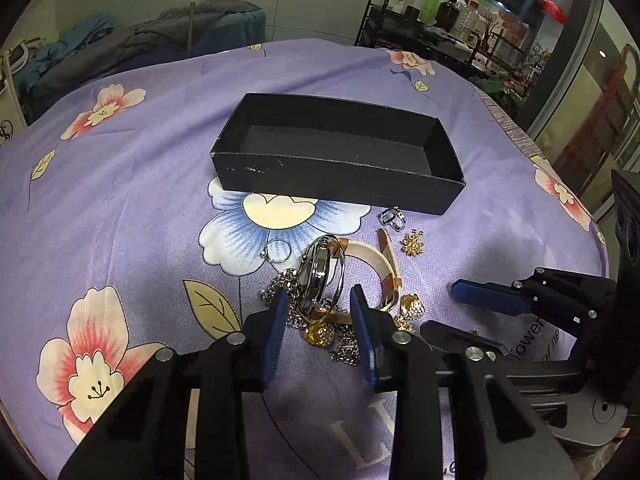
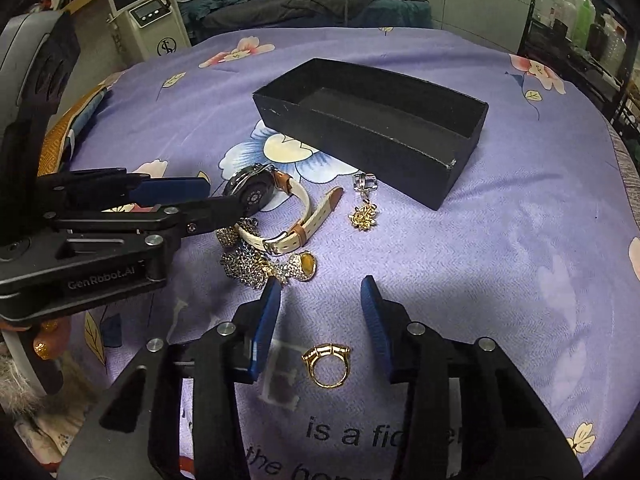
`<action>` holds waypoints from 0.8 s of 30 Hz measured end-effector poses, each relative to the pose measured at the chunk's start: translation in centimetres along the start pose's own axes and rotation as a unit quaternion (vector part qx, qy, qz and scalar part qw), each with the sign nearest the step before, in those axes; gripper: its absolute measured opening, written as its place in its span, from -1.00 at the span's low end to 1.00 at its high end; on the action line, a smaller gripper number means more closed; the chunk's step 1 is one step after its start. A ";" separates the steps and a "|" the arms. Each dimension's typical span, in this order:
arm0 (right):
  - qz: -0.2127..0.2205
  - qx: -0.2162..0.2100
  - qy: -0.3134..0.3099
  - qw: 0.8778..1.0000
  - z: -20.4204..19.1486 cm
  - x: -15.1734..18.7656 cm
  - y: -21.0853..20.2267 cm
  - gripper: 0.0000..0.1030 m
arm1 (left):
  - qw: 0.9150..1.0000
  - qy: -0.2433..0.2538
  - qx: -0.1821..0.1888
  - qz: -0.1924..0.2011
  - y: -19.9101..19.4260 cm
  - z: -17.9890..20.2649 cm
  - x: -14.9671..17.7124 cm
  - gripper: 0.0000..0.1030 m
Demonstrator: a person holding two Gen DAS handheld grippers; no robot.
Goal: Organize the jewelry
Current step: 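Move the left gripper toward the silver bangle beside the white-strap watch, then grasp the silver bangle with the left gripper while the right gripper grasps a gold ring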
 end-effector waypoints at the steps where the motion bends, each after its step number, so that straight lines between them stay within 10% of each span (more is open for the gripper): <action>1: -0.002 -0.005 0.006 1.000 0.1 -0.2 0.2 -0.29 | 1.000 0.001 -0.001 0.000 0.1 0.1 -0.1 -0.55; 24: -0.028 -0.056 0.043 0.997 0.6 0.3 0.3 -0.66 | 0.996 -0.063 0.052 -0.023 -0.7 -2.6 0.6 -0.80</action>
Point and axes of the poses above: each gripper's, at about its wrist camera, not at the fingertips, and y roughly the way its jaws point, z to its right, x to its underside, the point moved 3 cm from there along y, roughly the way its jaws point, and after that the axes turned 3 degrees about -z, right-handed, at the moved point
